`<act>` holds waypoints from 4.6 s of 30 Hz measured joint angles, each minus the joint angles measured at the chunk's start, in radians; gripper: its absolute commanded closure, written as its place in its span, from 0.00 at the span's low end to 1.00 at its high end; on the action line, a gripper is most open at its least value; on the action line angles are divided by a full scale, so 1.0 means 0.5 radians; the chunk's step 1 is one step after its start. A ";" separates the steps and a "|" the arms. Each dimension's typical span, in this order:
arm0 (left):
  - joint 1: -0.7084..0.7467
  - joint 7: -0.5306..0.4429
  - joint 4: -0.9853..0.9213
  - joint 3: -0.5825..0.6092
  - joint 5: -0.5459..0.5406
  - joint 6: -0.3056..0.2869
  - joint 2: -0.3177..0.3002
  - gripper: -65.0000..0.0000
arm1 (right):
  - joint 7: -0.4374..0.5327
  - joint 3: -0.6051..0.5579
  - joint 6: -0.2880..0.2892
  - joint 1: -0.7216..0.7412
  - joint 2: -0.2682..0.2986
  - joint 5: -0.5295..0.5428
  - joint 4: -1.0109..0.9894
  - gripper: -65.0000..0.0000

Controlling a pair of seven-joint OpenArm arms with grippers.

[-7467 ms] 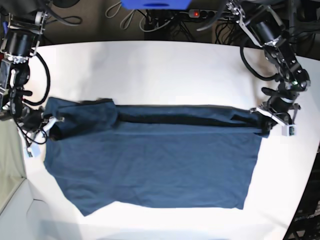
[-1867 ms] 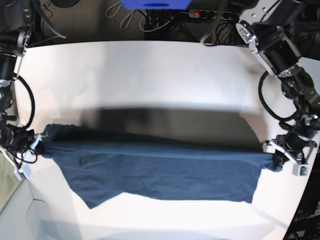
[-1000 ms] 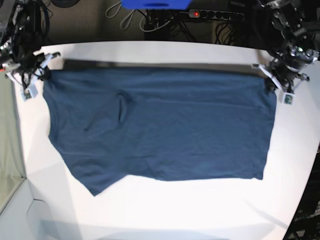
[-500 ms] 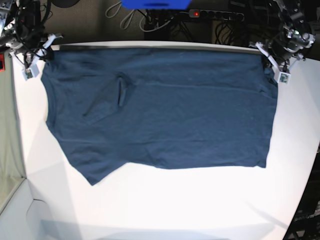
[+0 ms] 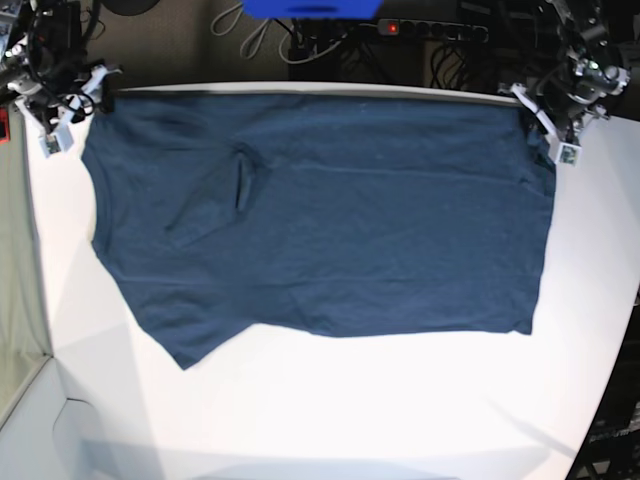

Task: Layout the t-shirt on the table in an organized manner, then fold the t-shirt properly
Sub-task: 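Lift the collar edge with both grippers and pull it back flat, then release the collar edge and move both grippers to the shirt's sides, then grasp the shirt's side edges midway with both grippers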

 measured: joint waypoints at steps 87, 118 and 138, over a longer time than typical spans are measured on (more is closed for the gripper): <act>-1.772 -0.988 -2.046 0.188 0.371 0.251 -0.265 0.22 | 1.694 -1.748 -0.496 2.256 0.215 0.054 -2.789 1.00; -1.966 -1.450 -2.704 0.780 0.311 0.534 -0.416 0.74 | 1.708 -1.748 -0.496 2.244 0.214 0.055 -2.786 1.00; -1.828 -1.025 -2.246 0.780 0.327 0.482 -0.361 1.00 | 1.446 -1.502 -0.481 2.141 0.204 0.014 -2.464 1.00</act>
